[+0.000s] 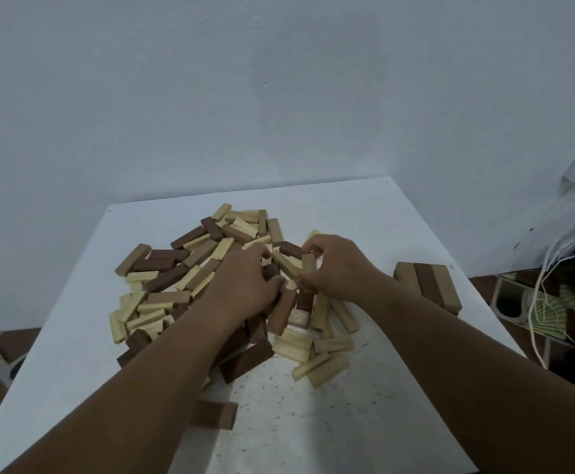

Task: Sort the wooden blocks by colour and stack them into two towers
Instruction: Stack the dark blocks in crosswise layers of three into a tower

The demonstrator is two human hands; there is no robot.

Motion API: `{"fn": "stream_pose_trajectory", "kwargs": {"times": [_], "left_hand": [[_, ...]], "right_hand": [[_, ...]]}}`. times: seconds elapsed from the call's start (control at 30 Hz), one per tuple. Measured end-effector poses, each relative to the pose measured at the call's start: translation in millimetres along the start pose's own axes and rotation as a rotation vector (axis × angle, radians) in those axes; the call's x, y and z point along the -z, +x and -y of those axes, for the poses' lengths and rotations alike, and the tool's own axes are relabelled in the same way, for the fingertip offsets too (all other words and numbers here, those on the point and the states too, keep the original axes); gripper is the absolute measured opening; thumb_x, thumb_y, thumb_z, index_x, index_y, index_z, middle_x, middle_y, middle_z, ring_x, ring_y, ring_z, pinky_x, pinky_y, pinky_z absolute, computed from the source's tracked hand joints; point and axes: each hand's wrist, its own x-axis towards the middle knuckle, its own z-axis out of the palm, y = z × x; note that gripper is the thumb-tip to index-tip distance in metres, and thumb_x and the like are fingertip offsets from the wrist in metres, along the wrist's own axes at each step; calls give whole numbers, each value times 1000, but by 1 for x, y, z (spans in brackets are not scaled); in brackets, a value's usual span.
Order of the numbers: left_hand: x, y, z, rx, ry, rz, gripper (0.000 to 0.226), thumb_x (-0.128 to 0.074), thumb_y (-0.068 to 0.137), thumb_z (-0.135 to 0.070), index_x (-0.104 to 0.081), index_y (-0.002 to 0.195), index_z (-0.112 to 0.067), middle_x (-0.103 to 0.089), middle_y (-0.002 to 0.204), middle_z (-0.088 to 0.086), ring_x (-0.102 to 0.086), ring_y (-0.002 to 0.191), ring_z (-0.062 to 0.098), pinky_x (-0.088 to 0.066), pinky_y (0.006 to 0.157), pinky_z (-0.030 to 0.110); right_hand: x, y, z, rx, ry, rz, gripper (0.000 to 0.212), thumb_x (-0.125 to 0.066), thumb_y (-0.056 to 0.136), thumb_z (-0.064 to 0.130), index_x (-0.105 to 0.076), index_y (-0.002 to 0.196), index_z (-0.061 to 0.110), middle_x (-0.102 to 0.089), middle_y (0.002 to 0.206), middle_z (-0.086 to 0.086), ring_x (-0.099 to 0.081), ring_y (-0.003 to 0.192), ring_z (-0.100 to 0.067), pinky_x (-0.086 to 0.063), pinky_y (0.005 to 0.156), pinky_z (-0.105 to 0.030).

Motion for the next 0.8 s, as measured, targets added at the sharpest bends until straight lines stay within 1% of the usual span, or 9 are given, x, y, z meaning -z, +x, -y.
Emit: {"fn": "stream_pose_trajectory", "kwargs": {"times": [0.1, 0.2, 0.27, 0.37, 0.47, 0.53, 0.63, 0.73, 0.8], "left_hand": [[-1, 6, -7, 12, 50, -47, 39, -72, 82, -37, -57, 113, -19, -64, 90, -3, -59, 92, 19, -28, 53, 22], [1, 9, -14, 46, 25, -39, 41, -74, 79, -30, -52, 111, -18, -52, 79, -10, -52, 73, 12, -26, 49, 20], [4, 10, -15, 96, -62, -18, 46, -78, 74, -31, -49, 108, -19, -50, 78, -10, -51, 71, 10, -32, 51, 23], [10, 10, -11, 200, -217, -55, 49, -78, 70, -36, -49, 106, -22, -58, 83, -4, -57, 77, 13, -46, 62, 31], [19, 5, -4, 254, -407, -136, 36, -74, 75, -33, -52, 104, -26, -64, 86, -3, -61, 75, 9, -45, 58, 27], [25, 0, 2, 260, -473, -178, 28, -70, 80, -27, -52, 102, -26, -63, 82, -1, -60, 69, 8, -39, 55, 23], [29, -9, 9, 272, -475, -210, 30, -67, 82, -26, -50, 106, -25, -61, 85, 0, -59, 71, 12, -41, 58, 26], [30, -21, 12, 291, -509, -206, 28, -66, 84, -24, -51, 108, -26, -58, 83, -1, -55, 68, 11, -41, 59, 28], [29, -33, 11, 283, -548, -194, 25, -63, 85, -22, -53, 108, -27, -57, 81, 1, -53, 67, 13, -40, 59, 28]], "right_hand": [[1, 5, -1, -94, 155, -26, 36, -73, 71, 17, -58, 103, 20, -63, 101, -1, -63, 84, -16, -57, 69, -33], [1, 10, 1, -167, 288, -86, 26, -64, 81, 26, -53, 104, 22, -62, 100, 0, -61, 85, -15, -51, 68, -30], [2, 12, 4, -187, 320, -107, 23, -56, 90, 26, -49, 111, 20, -58, 97, 1, -57, 80, -12, -48, 68, -30], [4, 14, 12, -223, 402, -85, 26, -45, 92, 11, -44, 117, 15, -54, 88, 3, -52, 73, -11, -46, 65, -30], [-3, 17, 18, -161, 251, -71, 24, -41, 91, 8, -45, 115, 9, -54, 95, -3, -51, 77, -15, -41, 63, -29], [-11, 18, 22, -89, 39, -64, 18, -49, 92, 19, -52, 106, 9, -59, 96, -7, -56, 82, -21, -42, 66, -30], [-27, 22, 19, -36, -206, -61, 21, -63, 85, 30, -59, 99, 16, -61, 96, -2, -59, 85, -22, -45, 66, -29], [-37, 26, 16, -16, -273, -77, 12, -63, 87, 27, -62, 95, 18, -65, 96, 1, -61, 84, -20, -54, 71, -33], [-36, 21, 16, 13, -215, -129, 17, -60, 91, 37, -63, 91, 20, -66, 90, 2, -61, 80, -19, -54, 72, -34]]}}
